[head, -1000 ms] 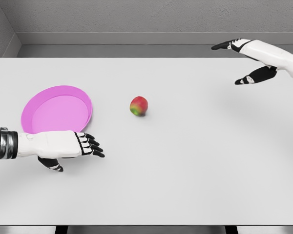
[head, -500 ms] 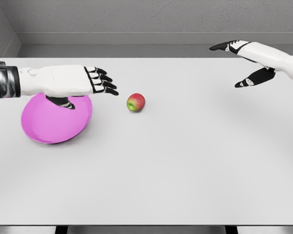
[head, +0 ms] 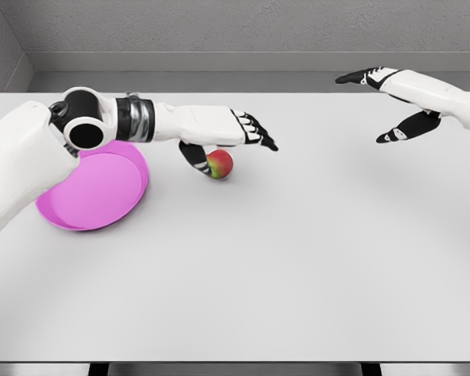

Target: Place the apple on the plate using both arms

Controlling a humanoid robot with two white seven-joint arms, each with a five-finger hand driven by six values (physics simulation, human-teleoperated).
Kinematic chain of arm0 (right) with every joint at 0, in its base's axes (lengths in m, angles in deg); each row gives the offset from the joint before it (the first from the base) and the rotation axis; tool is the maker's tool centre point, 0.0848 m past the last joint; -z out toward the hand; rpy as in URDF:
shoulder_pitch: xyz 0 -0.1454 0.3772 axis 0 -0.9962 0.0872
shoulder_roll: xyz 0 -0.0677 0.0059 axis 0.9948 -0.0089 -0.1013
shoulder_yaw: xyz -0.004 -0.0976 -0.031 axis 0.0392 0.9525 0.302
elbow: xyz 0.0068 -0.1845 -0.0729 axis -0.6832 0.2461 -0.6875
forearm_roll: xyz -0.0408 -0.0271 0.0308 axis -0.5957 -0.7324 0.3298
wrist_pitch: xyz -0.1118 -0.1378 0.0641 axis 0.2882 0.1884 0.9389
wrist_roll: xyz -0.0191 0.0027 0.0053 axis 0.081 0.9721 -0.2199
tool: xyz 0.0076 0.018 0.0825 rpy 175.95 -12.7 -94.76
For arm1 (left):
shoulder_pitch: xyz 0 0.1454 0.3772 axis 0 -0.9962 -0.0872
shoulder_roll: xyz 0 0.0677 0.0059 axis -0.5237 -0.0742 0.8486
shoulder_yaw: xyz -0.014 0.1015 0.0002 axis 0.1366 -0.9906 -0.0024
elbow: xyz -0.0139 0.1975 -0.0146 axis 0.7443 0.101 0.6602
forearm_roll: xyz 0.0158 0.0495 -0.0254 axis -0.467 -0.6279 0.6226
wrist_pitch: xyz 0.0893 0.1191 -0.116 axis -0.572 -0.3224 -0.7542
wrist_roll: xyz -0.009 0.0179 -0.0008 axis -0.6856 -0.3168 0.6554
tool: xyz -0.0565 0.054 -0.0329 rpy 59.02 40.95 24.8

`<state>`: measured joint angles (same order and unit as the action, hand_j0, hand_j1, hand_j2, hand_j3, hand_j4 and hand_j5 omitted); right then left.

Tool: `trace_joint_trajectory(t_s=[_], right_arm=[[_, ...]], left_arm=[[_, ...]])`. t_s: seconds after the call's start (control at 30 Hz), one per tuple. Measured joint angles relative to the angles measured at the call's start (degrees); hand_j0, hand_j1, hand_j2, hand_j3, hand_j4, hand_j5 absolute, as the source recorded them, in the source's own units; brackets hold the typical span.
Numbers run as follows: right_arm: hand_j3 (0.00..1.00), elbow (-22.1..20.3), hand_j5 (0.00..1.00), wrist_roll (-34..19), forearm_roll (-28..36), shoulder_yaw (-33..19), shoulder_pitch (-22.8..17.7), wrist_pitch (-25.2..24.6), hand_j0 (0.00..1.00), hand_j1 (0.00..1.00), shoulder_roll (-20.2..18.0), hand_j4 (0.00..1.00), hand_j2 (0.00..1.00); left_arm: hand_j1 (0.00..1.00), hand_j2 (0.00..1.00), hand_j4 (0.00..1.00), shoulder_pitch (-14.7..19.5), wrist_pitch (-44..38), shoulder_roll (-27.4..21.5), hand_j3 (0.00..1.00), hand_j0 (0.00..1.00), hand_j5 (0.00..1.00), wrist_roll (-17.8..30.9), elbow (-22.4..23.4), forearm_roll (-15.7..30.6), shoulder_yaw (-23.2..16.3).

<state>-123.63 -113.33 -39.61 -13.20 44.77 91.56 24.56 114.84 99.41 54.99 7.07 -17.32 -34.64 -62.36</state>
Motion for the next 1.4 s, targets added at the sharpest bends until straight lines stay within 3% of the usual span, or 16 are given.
trace_joint_trajectory(t_s=[1.0,1.4], right_arm=[[1.0,0.4,1.0,0.0,0.0,0.5,0.9,0.0,1.0,1.0,-1.6,1.0,1.0],[1.0,0.4,1.0,0.0,0.0,0.5,0.9,0.0,1.0,1.0,-1.5,1.0,1.0]], left_arm=[[0.98,0.98,0.98,-0.8,-4.2,0.8,0.98,0.98,0.98,0.0,6.0,-0.6,-2.0],[0.98,0.98,0.98,-0.9,-4.3,3.9,0.98,0.98,0.98,0.0,10.4,-3.7,-2.1]])
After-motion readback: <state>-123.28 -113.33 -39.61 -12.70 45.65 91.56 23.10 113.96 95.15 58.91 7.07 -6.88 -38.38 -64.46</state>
